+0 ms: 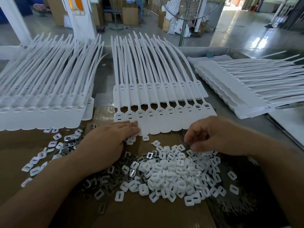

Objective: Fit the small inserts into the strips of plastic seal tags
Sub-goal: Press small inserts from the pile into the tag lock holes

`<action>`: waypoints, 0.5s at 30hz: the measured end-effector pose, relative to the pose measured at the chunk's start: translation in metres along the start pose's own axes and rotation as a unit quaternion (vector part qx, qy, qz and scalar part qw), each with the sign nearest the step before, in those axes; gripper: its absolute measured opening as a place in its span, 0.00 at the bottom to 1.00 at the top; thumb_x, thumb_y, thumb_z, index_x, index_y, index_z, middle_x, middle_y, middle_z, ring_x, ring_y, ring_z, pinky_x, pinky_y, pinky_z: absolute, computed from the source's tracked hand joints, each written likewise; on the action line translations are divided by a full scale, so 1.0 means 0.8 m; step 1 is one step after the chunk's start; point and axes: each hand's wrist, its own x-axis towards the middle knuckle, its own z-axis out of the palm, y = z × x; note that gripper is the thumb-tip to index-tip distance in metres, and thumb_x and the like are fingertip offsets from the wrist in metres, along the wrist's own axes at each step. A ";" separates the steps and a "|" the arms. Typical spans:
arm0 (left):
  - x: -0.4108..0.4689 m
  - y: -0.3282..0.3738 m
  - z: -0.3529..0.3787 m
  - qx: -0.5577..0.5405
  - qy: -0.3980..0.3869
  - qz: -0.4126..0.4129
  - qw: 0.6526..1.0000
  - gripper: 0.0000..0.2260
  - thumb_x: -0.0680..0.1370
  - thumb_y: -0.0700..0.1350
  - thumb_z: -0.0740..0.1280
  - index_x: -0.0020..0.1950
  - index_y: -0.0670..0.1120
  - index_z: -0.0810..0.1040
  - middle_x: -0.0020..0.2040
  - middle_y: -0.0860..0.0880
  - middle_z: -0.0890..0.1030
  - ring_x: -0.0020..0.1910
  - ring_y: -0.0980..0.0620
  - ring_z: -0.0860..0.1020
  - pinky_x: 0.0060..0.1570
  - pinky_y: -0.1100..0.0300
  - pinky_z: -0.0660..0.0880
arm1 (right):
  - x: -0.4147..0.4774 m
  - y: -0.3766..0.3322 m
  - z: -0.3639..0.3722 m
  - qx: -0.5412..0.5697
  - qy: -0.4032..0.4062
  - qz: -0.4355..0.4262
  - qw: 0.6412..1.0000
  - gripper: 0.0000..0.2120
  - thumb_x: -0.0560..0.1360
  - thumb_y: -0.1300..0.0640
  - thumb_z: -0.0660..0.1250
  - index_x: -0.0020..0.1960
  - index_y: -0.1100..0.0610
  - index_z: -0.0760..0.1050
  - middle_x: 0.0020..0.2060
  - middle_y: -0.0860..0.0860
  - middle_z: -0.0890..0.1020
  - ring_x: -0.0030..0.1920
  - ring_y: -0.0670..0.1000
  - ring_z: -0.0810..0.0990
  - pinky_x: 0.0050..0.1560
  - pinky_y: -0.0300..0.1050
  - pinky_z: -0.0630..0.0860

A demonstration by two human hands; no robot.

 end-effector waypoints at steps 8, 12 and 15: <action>-0.001 -0.002 -0.002 0.003 0.002 -0.002 1.000 0.26 0.75 0.37 0.55 0.69 0.60 0.63 0.63 0.69 0.53 0.61 0.72 0.52 0.62 0.72 0.47 | 0.012 -0.017 0.016 -0.034 0.004 0.007 0.999 0.09 0.70 0.55 0.72 0.39 0.42 0.75 0.38 0.41 0.79 0.39 0.37 0.76 0.37 0.29 0.73; -0.003 -0.003 -0.001 0.000 0.003 -0.002 1.000 0.26 0.75 0.37 0.56 0.69 0.60 0.63 0.63 0.69 0.53 0.62 0.72 0.52 0.62 0.71 0.48 | 0.011 -0.017 0.018 -0.035 0.015 0.002 0.999 0.09 0.72 0.54 0.69 0.36 0.43 0.74 0.33 0.40 0.78 0.35 0.33 0.75 0.34 0.26 0.70; -0.004 -0.003 0.000 0.003 0.003 -0.002 1.000 0.27 0.75 0.37 0.56 0.69 0.60 0.62 0.64 0.69 0.53 0.61 0.73 0.52 0.61 0.73 0.46 | 0.011 -0.016 0.017 -0.029 0.035 -0.005 0.999 0.09 0.73 0.54 0.69 0.35 0.43 0.75 0.31 0.38 0.78 0.35 0.34 0.75 0.35 0.26 0.70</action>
